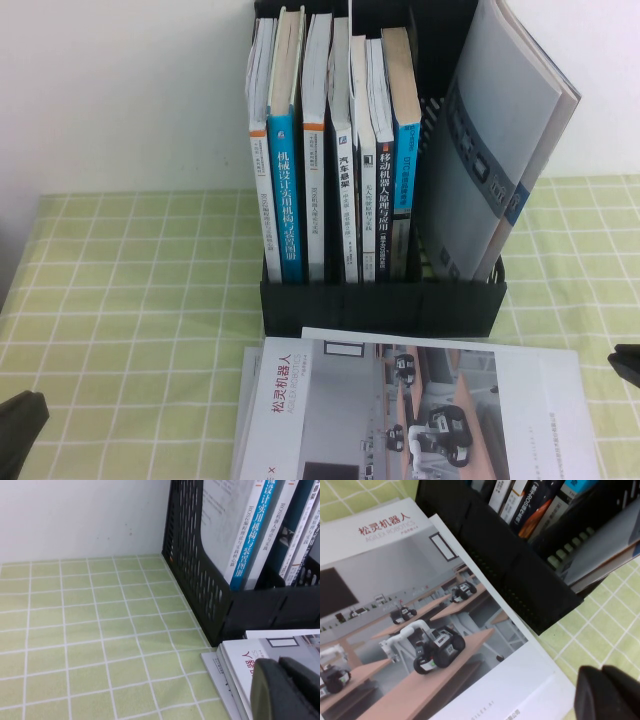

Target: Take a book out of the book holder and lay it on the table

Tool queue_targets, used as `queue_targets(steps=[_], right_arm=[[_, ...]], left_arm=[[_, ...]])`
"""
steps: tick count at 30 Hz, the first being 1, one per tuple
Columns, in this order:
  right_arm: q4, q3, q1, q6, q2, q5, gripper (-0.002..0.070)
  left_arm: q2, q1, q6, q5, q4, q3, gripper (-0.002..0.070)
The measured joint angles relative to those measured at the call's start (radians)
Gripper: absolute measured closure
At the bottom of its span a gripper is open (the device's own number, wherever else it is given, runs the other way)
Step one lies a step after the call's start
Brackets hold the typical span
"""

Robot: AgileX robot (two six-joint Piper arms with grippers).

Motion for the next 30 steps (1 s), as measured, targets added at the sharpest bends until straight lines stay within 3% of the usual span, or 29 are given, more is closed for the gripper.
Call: queue_targets(steps=[16, 19, 23, 26, 30], right_arm=[[0.0, 0.0, 0.0, 0.0, 0.0, -0.002, 0.0678], [0.0, 0.0, 0.0, 0.0, 0.0, -0.004, 0.0678], [0.0, 0.0, 0.0, 0.0, 0.0, -0.004, 0.0678], [0.0, 0.0, 0.0, 0.0, 0.0, -0.005, 0.0678], [0.0, 0.002, 0.0, 0.0, 0.0, -0.007, 0.0678]], left_arm=[[-0.106, 0.02, 0.002, -0.028, -0.01, 0.08, 0.0678], [-0.164, 0.047, -0.045, -0.088, 0.048, 0.165, 0.0678], [-0.224, 0.093, -0.26, -0.161, 0.227, 0.29, 0.0678], [-0.278, 0.109, -0.379, -0.142, 0.344, 0.323, 0.0678], [-0.313, 0.114, -0.427, -0.079, 0.433, 0.323, 0.0678]])
